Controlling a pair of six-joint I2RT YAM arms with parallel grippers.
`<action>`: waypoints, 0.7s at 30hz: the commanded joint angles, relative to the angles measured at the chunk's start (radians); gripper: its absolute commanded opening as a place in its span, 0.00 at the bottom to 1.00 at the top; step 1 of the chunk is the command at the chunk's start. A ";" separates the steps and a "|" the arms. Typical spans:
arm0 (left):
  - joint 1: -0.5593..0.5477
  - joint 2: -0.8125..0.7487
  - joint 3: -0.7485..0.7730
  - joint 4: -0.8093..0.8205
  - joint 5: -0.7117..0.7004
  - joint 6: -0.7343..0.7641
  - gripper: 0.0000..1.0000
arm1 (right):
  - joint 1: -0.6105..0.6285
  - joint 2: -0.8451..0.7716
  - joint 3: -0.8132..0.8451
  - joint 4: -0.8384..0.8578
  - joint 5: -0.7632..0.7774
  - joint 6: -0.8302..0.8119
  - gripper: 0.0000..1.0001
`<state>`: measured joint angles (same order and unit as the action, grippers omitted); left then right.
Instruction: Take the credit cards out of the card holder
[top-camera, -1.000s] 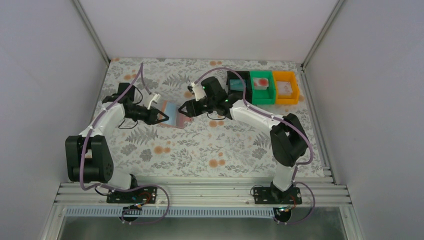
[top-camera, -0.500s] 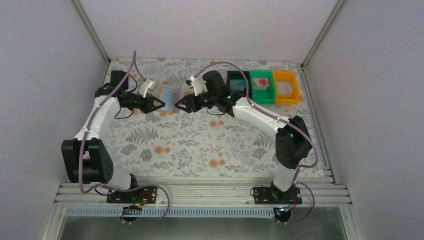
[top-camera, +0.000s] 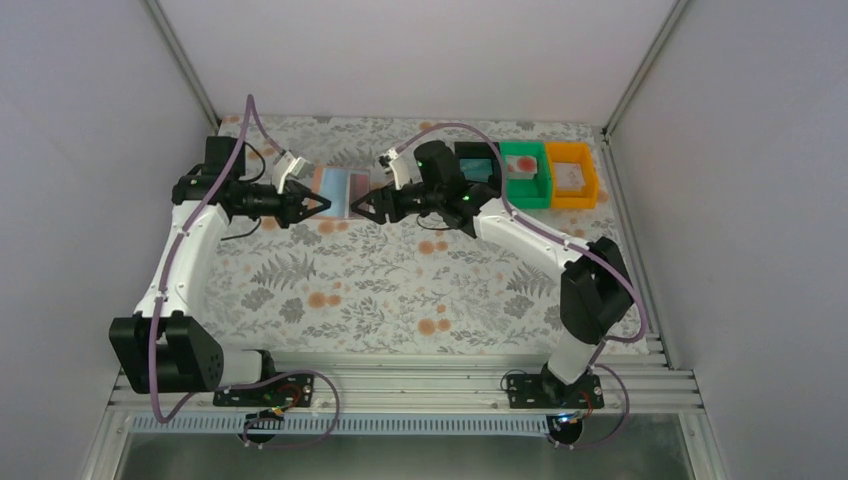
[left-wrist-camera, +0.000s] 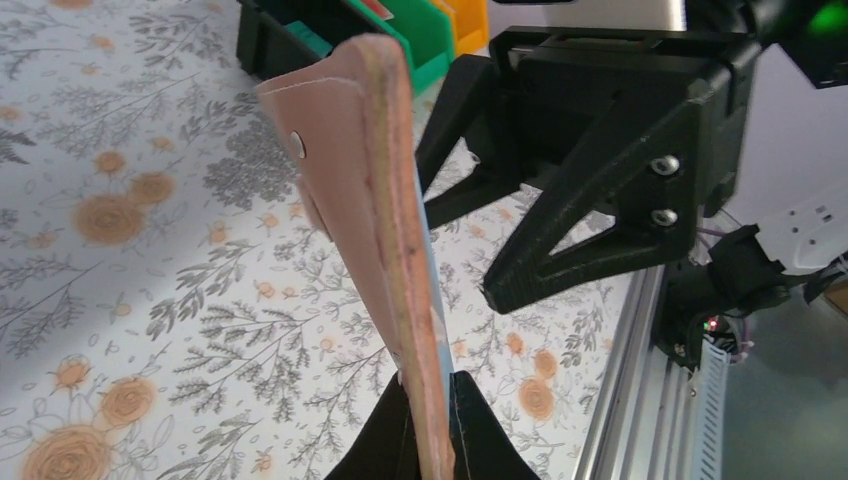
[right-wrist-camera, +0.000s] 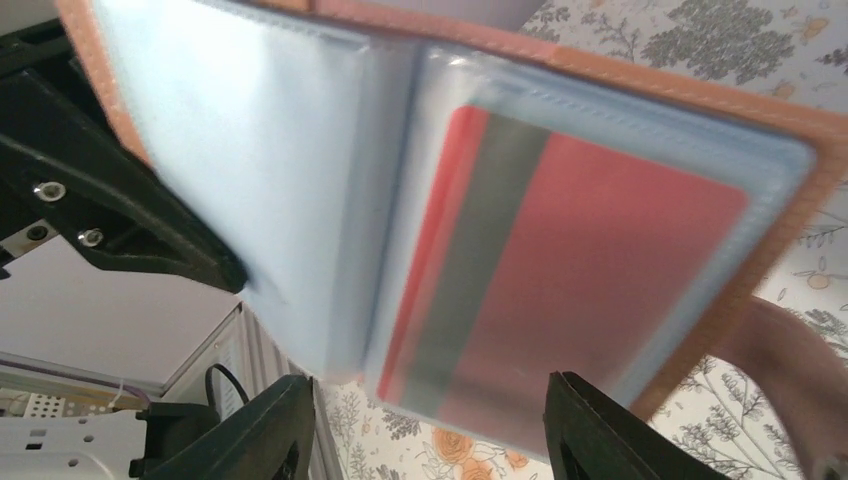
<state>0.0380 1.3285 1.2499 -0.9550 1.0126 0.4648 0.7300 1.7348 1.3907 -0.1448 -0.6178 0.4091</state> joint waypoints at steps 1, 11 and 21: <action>0.003 -0.017 0.051 -0.051 0.086 0.076 0.02 | -0.028 -0.039 -0.029 0.062 -0.003 0.020 0.62; 0.003 -0.036 0.071 -0.075 0.110 0.090 0.02 | -0.037 -0.050 -0.030 0.105 -0.088 0.003 0.65; 0.003 -0.035 0.031 -0.011 0.046 0.035 0.02 | -0.021 -0.130 -0.055 0.059 -0.074 -0.061 0.50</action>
<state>0.0395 1.3041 1.2999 -1.0206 1.0672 0.5114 0.6949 1.6783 1.3380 -0.0986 -0.6624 0.3904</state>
